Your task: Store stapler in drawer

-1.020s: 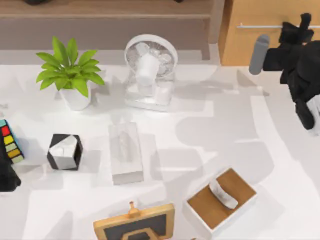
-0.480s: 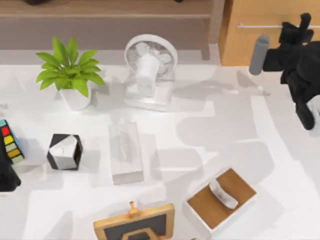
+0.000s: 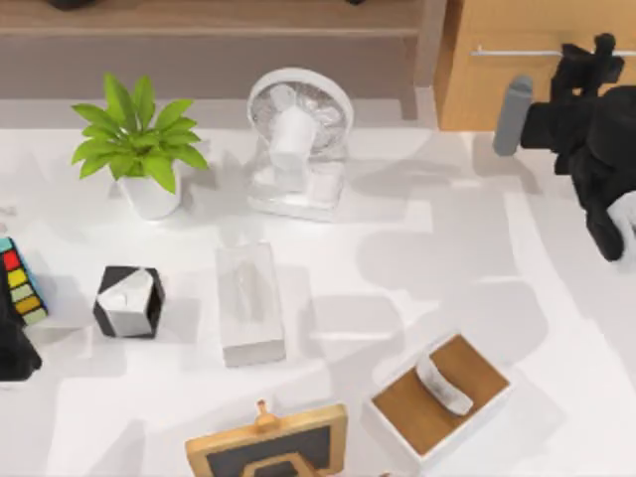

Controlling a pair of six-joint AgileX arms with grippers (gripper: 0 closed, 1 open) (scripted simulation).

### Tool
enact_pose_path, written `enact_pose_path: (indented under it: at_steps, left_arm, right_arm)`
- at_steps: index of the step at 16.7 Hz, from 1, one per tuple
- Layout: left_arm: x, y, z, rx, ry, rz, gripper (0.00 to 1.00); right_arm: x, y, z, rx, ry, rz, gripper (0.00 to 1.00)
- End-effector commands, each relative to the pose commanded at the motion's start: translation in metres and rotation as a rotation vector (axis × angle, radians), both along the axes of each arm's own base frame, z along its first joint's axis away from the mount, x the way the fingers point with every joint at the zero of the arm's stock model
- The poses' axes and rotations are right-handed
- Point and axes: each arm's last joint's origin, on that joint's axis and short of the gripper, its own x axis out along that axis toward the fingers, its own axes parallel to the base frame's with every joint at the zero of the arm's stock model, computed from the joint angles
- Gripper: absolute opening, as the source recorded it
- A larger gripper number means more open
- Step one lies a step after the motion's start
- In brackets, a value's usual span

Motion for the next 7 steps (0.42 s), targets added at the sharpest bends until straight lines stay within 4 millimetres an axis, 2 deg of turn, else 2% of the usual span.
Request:
enact_pose_path:
  at_steps: [1,2,7]
  left_arm:
    - [0.0000,0.0000,0.0000,0.000,0.000,0.000,1.00]
    - [0.0000,0.0000,0.0000,0.000,0.000,0.000,1.00]
    - [0.0000,0.0000,0.0000,0.000,0.000,0.000,1.00]
  right_arm:
    - [0.0000,0.0000,0.0000,0.000,0.000,0.000,0.98]
    - [0.0000,0.0000,0.0000,0.000,0.000,0.000,1.00]
    - [0.0000,0.0000,0.0000,0.000,0.000,0.000,1.00]
